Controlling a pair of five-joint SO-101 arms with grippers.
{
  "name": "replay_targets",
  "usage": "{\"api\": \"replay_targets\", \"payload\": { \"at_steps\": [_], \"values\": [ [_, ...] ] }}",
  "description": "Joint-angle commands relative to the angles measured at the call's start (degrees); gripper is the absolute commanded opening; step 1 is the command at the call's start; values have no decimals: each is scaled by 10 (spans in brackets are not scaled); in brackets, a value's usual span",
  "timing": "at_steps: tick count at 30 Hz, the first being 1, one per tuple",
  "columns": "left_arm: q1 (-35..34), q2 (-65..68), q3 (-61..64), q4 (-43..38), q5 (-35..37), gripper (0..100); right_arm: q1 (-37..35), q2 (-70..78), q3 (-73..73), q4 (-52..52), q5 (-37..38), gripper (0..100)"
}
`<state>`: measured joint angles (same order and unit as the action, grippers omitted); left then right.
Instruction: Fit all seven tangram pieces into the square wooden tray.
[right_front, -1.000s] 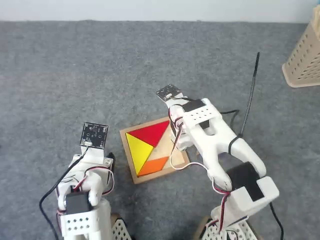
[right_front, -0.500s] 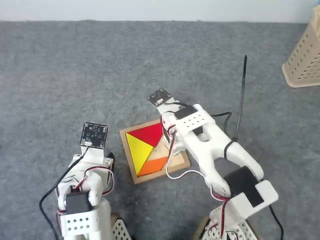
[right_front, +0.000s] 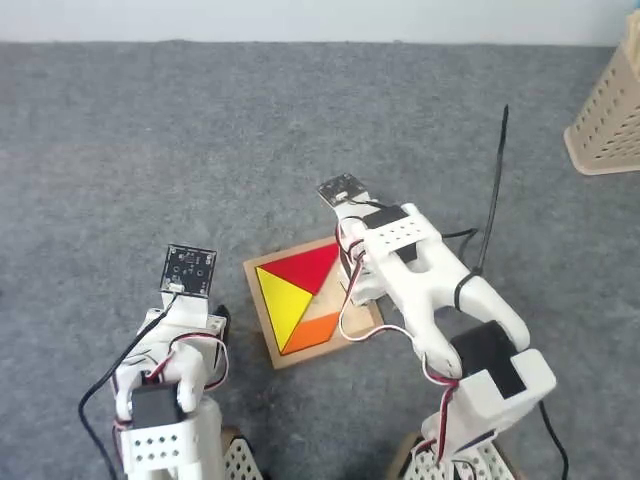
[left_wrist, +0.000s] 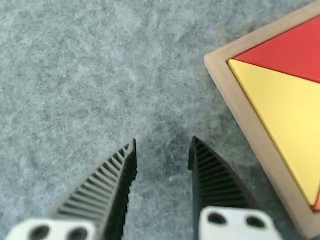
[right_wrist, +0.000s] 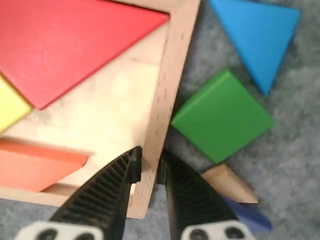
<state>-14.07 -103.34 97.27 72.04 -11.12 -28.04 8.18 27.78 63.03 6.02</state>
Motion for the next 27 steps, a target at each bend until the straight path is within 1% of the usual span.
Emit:
{"api": "replay_targets", "payload": {
  "at_steps": [1, 6, 12, 18, 20, 25, 27],
  "values": [
    [1, -4, -7, 3, -3, 168, 9, 1, 14, 29, -7, 6],
    [1, -4, -7, 3, -3, 168, 7, -37, 24, 44, -9, 6],
    [1, -4, -7, 3, -3, 168, 7, -120, 69, 15, -4, 14],
    [1, -4, -7, 3, -3, 168, 7, -149, 75, 22, -4, 158],
    [1, -4, -7, 3, -3, 168, 7, -150, 72, 22, -4, 179],
    [1, -4, -7, 3, -3, 168, 16, -153, 64, 18, -4, 151],
    [1, -4, -7, 3, -3, 168, 39, -165, 55, 22, -4, 117]
  ]
}}
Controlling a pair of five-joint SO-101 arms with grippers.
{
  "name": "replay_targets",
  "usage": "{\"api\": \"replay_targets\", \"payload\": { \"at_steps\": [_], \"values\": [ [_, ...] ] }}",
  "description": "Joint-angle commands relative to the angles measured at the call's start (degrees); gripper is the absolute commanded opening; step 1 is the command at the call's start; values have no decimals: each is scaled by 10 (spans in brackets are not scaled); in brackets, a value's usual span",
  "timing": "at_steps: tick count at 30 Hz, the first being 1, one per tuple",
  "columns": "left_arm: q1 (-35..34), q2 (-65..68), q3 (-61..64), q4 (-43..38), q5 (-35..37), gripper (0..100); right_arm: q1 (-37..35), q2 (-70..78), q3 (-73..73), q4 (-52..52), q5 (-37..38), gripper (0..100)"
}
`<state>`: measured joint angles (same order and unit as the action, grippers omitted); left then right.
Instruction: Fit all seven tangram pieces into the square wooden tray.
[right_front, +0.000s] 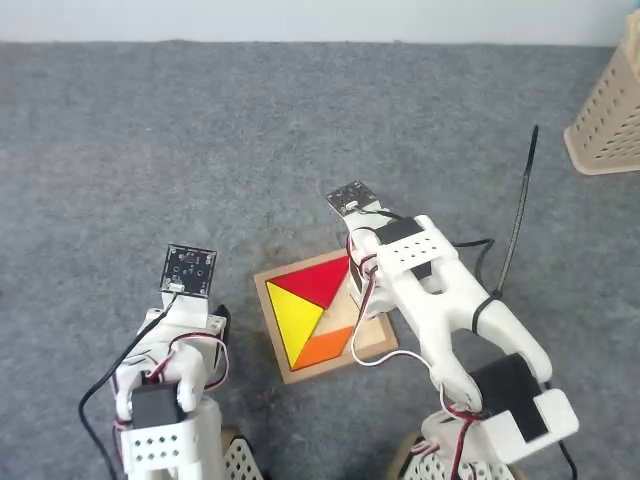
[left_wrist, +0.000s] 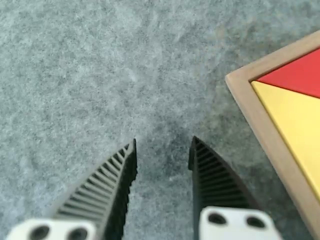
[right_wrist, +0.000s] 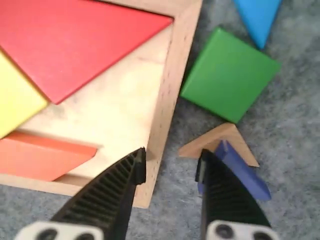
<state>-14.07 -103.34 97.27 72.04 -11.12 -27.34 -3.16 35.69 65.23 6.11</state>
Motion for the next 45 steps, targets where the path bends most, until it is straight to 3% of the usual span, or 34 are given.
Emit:
{"api": "replay_targets", "payload": {
  "at_steps": [1, 4, 12, 32, 45],
  "values": [
    [1, -4, -7, 3, -3, 168, 46, -62, -27, 0, -4, 102],
    [1, -4, -7, 3, -3, 168, 84, -101, -26, 11, -3, 87],
    [1, -4, -7, 3, -3, 168, 145, -129, -25, 39, 45, 187],
    [1, -4, -7, 3, -3, 168, 138, -45, 0, 31, 69, 188],
    [1, -4, -7, 3, -3, 168, 237, -42, 2, 17, 69, 189]
  ]
}}
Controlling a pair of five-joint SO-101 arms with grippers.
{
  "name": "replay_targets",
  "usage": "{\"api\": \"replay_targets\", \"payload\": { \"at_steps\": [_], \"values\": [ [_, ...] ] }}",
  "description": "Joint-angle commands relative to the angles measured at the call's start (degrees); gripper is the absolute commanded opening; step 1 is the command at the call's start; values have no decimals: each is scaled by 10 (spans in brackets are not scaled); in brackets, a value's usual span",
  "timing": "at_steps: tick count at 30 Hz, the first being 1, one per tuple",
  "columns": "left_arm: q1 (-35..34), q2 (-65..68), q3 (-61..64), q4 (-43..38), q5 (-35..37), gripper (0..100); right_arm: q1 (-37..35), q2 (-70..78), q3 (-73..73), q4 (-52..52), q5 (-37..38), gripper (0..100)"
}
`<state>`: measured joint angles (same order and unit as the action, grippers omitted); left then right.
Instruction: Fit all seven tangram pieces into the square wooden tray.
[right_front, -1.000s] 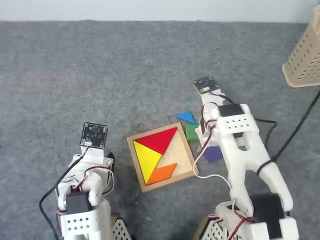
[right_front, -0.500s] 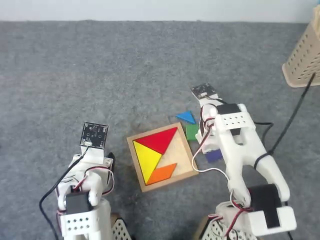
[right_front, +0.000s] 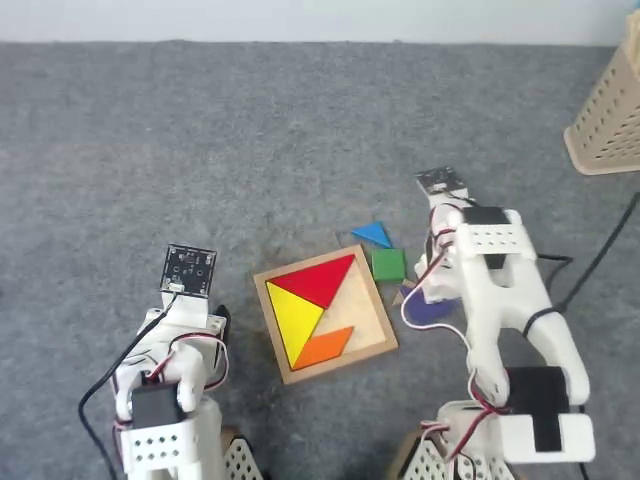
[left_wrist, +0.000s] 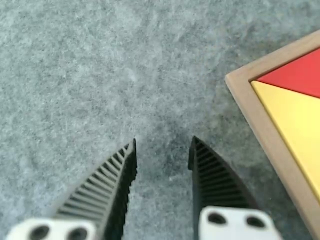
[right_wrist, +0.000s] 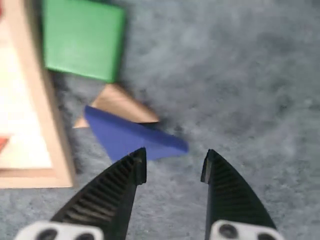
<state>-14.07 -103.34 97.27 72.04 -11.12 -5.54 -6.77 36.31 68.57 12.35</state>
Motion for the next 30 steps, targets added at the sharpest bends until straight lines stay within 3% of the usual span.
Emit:
{"api": "replay_targets", "payload": {
  "at_steps": [1, 4, 14, 24, 30],
  "values": [
    [1, -4, -7, 3, -3, 168, 23, -6, -4, -19, 6, 188],
    [1, -4, -7, 3, -3, 168, 14, -17, -8, -13, 6, 188],
    [1, -4, -7, 3, -3, 168, -123, -188, 88, -28, 11, 187],
    [1, -4, -7, 3, -3, 168, -118, -107, 132, -120, 42, 85],
    [1, -4, -7, 3, -3, 168, -44, -40, 76, -114, 40, 84]
  ]
}}
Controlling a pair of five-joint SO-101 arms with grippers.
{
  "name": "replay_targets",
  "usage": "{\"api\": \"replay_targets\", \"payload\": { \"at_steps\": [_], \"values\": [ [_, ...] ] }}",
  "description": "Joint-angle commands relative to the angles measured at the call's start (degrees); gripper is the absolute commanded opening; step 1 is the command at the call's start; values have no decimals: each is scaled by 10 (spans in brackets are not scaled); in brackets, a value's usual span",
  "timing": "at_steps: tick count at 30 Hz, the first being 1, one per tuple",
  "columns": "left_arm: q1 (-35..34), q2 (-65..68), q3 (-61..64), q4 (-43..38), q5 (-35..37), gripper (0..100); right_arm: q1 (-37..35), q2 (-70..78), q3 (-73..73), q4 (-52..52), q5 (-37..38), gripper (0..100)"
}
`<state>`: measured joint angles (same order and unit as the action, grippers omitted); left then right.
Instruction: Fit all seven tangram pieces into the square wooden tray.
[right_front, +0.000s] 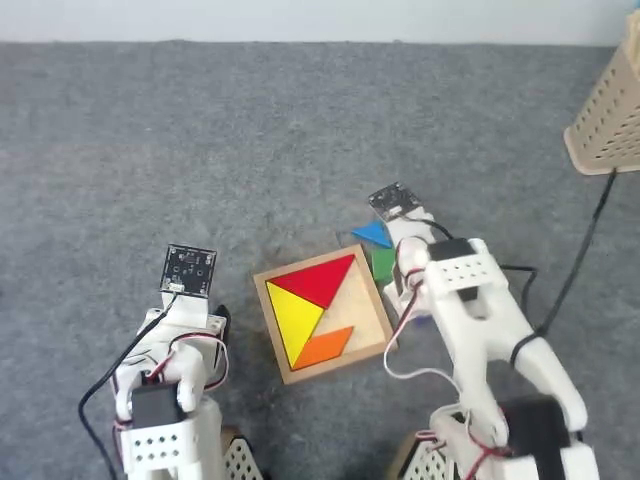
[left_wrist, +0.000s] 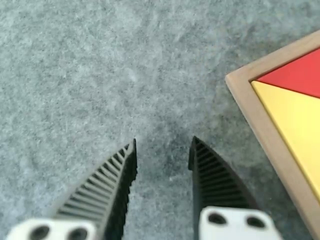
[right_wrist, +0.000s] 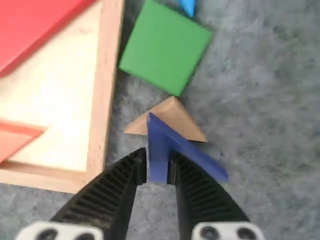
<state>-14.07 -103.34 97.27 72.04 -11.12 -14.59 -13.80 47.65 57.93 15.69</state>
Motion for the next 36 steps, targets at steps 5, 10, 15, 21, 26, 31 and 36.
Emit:
{"api": "replay_targets", "payload": {
  "at_steps": [5, 10, 15, 21, 26, 31, 36],
  "values": [
    [1, -4, -7, 3, -3, 168, 118, 85, -91, -7, 0, 81],
    [1, -4, -7, 3, -3, 168, 127, 99, -135, 38, -23, 84],
    [1, -4, -7, 3, -3, 168, 74, 67, -156, 80, -18, 84],
    [1, -4, -7, 3, -3, 168, -5, -13, -138, 113, 164, 119],
    [1, -4, -7, 3, -3, 168, -15, -40, -101, 104, 359, 254],
    [1, -4, -7, 3, -3, 168, -18, -18, -87, 69, 475, 292],
    [1, -4, -7, 3, -3, 168, -17, 22, -87, 67, 544, 292]
  ]
}}
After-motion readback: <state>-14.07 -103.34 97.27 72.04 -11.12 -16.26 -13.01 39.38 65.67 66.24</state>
